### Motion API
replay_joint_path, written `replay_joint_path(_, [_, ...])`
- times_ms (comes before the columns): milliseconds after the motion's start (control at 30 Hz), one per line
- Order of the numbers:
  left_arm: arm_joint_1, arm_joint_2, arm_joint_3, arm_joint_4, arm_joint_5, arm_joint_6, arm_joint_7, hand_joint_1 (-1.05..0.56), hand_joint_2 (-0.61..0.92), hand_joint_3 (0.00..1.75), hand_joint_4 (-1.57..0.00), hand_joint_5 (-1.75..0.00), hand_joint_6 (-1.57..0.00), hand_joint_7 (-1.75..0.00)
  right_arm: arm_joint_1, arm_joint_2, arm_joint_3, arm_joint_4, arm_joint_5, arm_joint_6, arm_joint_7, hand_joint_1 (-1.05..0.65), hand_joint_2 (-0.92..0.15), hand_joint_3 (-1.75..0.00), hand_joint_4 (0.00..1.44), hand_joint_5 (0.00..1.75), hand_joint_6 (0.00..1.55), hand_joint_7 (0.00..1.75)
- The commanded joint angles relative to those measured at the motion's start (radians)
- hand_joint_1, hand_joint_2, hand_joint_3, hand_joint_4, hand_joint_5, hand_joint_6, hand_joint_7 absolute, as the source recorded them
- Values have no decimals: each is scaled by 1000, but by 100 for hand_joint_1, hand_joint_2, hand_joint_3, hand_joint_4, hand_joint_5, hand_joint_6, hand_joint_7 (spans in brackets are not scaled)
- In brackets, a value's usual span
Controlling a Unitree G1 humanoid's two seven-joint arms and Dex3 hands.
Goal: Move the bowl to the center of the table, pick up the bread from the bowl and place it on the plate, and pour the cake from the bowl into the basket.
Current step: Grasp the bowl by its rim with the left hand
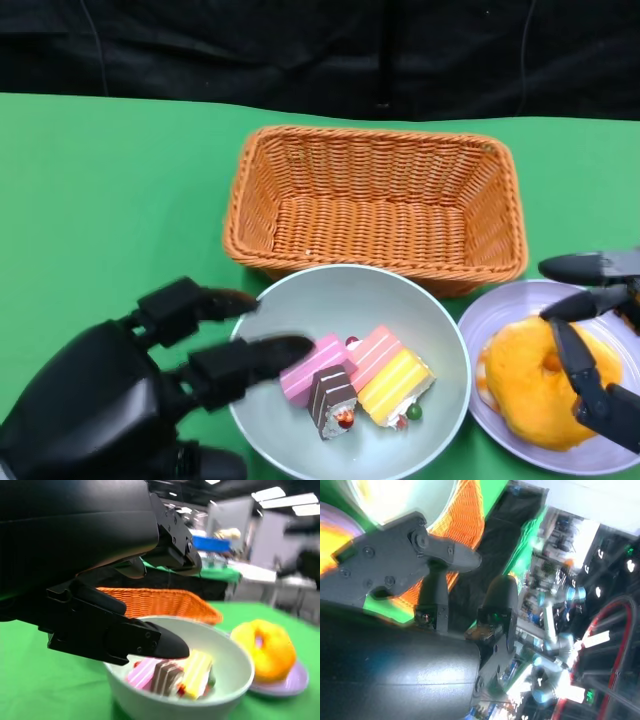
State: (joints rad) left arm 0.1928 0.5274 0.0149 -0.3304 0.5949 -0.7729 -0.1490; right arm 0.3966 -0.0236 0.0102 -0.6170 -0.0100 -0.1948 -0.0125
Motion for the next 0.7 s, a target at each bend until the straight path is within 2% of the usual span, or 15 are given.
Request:
replay_joint_path(33, [-24,53,-13,22,60,-40,-9,-46,81,2,-25,-52,-50,-4,30,12,3,-34,90,14,23,5,-47,-140,88,166,78,143])
replay_joint_path(167, [-65,81,-53,38,167,-53,-11,-42,80,0,-30,-44,-51,-2,51,27,23,-45,82,6,21,6,-42,-153,92,174,77,160])
replay_joint_path(433, [-182,67,-186,170,259,-46,3,-41,82,1,-34,-39,-52,-2,42,29,14,-18,81,-23,32,5,-39,-156,94,175,76,162])
replay_joint_path(600, [-310,42,-303,319,457,-41,148,-41,82,0,-38,-42,-53,-2,44,31,18,-13,63,-28,29,5,-36,-158,93,175,76,162])
replay_joint_path(700, [-377,25,-381,444,558,-29,302,-46,86,2,-46,-50,-61,-5,45,30,18,-13,55,-31,29,5,-36,-159,93,175,76,162])
